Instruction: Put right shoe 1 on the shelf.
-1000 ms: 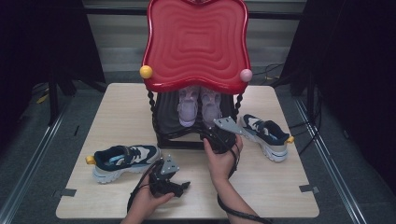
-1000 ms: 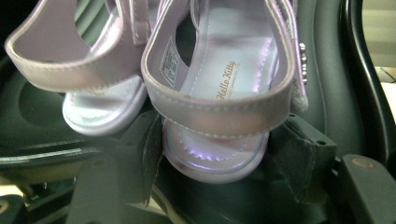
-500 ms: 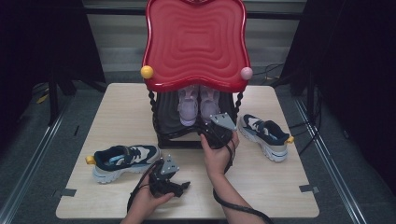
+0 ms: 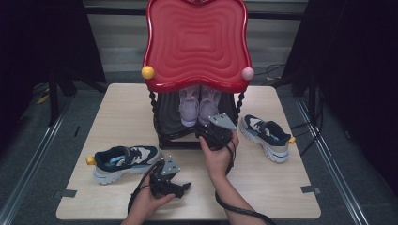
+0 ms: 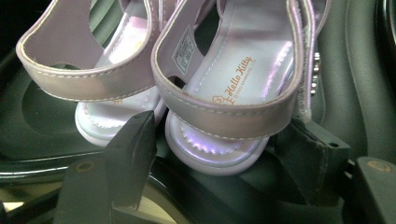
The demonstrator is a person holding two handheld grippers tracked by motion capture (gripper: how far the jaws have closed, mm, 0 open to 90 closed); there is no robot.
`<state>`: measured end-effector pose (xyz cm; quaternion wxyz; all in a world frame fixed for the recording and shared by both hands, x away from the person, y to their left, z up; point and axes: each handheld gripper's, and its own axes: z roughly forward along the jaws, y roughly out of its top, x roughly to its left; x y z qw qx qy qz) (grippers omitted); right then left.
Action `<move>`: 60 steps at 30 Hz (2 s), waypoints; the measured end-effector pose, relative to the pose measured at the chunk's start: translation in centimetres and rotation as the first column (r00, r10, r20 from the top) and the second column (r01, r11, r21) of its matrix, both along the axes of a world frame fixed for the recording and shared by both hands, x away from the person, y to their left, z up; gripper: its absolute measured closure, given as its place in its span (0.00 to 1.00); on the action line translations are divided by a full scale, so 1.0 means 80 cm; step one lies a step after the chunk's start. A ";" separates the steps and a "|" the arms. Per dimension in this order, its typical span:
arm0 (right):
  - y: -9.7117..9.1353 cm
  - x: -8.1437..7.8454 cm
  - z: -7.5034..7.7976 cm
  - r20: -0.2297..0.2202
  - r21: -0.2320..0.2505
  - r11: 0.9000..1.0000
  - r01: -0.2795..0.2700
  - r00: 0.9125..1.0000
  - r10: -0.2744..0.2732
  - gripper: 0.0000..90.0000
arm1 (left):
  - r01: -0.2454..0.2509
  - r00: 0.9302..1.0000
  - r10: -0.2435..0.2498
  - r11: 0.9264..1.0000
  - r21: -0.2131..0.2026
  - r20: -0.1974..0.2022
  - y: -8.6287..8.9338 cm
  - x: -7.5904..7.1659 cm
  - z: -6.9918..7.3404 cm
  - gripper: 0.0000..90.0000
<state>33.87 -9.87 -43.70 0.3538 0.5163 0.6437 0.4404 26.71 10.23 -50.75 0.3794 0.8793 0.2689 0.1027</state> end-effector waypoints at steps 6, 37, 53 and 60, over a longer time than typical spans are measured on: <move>-0.004 -0.005 0.004 -0.004 -0.015 1.000 -0.018 1.000 0.018 0.30 | 0.000 1.000 0.000 1.000 0.001 0.000 0.000 0.000 0.000 0.18; -0.071 -0.085 -0.028 -0.131 0.006 0.927 -0.375 0.919 0.373 0.23 | 0.001 1.000 -0.001 1.000 0.000 0.000 0.000 0.000 0.000 0.18; -0.100 -0.098 -0.065 -0.238 0.025 0.890 -0.454 0.863 0.447 0.19 | 0.001 1.000 -0.001 1.000 0.001 0.000 0.000 0.000 0.000 0.18; -0.111 -0.104 -0.075 -0.271 0.000 0.876 -0.482 0.844 0.464 0.17 | 0.001 1.000 -0.001 1.000 0.001 0.000 0.000 0.000 0.000 0.18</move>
